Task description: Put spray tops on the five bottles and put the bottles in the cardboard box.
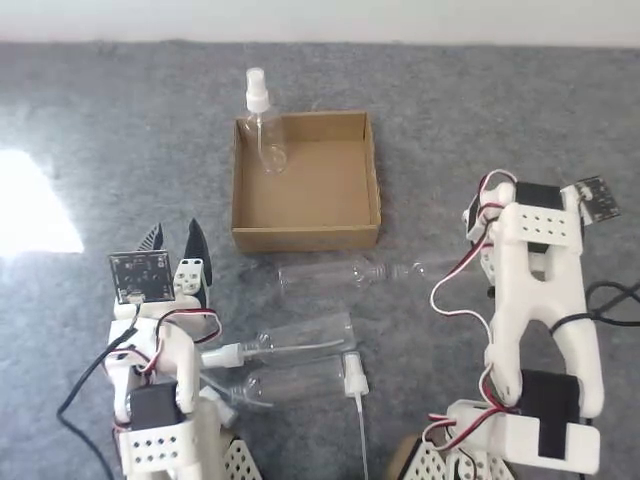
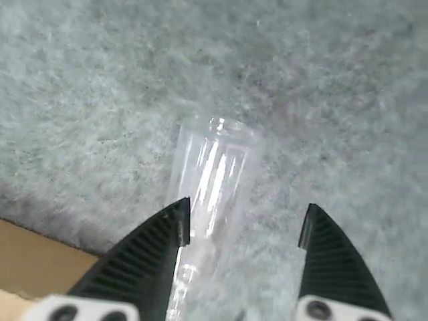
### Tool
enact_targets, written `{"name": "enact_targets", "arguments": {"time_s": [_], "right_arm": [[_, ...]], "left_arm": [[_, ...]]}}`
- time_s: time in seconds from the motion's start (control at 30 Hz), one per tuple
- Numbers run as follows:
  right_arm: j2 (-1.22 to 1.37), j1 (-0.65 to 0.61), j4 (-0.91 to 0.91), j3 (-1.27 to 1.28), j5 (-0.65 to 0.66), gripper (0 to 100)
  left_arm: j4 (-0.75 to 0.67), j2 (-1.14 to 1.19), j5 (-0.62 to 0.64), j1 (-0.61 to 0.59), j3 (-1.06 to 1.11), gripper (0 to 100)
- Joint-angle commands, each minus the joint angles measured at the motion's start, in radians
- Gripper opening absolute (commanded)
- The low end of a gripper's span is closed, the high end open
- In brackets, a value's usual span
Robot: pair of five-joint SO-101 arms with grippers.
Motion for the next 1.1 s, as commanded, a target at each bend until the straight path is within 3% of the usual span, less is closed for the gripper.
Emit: {"name": "enact_targets", "arguments": {"time_s": [0.0,0.27,0.6,0.87,1.07], "right_arm": [[-0.013,-0.018,0.117,-0.129,-0.025,23.5],[-0.013,-0.097,0.206,-0.195,-0.011,23.6],[-0.015,-0.097,0.268,-0.195,0.489,23.5],[-0.015,-0.102,0.271,-0.195,0.592,23.5],[-0.015,-0.186,0.265,-0.195,0.635,23.5]], "left_arm": [[0.003,-0.011,-0.008,-0.005,-0.007,15],[0.003,-0.011,-0.008,-0.005,-0.007,15],[0.003,-0.011,-0.008,-0.005,-0.007,15],[0.003,-0.011,-0.008,-0.005,-0.007,15],[0.003,-0.011,-0.008,-0.005,-0.007,15]]}}
